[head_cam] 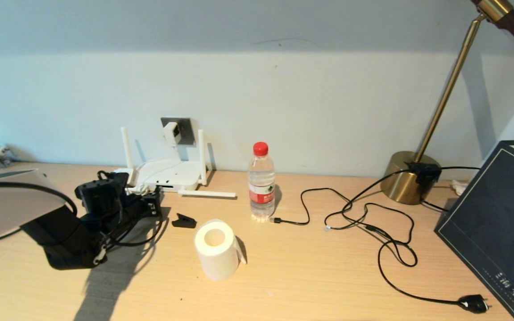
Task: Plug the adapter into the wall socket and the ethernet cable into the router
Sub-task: Plug cable into router interface
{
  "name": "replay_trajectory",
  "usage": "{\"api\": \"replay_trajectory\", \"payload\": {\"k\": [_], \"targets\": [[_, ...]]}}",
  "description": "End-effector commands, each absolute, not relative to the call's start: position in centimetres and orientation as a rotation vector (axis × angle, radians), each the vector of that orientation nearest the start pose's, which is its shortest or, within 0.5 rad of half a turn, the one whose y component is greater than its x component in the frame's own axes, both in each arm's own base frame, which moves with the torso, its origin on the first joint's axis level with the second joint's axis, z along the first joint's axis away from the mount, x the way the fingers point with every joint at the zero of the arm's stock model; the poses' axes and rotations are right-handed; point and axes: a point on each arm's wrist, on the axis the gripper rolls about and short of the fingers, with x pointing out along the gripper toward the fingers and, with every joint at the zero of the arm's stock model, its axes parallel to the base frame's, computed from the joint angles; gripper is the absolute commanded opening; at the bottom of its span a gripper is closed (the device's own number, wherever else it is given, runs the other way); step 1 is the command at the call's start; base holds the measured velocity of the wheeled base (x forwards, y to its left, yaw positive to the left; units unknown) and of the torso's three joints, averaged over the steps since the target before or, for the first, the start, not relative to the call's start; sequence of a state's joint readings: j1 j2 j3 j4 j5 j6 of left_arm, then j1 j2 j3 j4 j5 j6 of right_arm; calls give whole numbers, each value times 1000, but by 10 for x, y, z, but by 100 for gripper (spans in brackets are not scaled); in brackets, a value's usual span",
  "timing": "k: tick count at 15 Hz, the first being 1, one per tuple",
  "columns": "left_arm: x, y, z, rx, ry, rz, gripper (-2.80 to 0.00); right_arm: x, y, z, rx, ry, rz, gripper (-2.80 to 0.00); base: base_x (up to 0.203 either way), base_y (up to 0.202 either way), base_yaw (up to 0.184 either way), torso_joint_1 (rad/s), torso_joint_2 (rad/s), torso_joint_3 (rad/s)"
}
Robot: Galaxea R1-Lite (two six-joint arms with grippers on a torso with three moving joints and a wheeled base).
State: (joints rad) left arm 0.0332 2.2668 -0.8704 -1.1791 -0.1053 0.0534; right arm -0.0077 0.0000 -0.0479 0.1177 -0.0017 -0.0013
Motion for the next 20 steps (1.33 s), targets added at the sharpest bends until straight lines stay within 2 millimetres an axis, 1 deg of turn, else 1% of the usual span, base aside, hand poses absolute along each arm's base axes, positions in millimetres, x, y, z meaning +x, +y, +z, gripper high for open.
{"api": "replay_trajectory", "payload": {"k": [1,20], "targets": [[398,11,50,39,206,-77,-280,-27,0,77,-1,72,-9,-280,0,0,0,0,0,0],[399,12,51,39,203,-74,-280,-27,0,77,-1,72,-9,-280,0,0,0,0,0,0]]}}
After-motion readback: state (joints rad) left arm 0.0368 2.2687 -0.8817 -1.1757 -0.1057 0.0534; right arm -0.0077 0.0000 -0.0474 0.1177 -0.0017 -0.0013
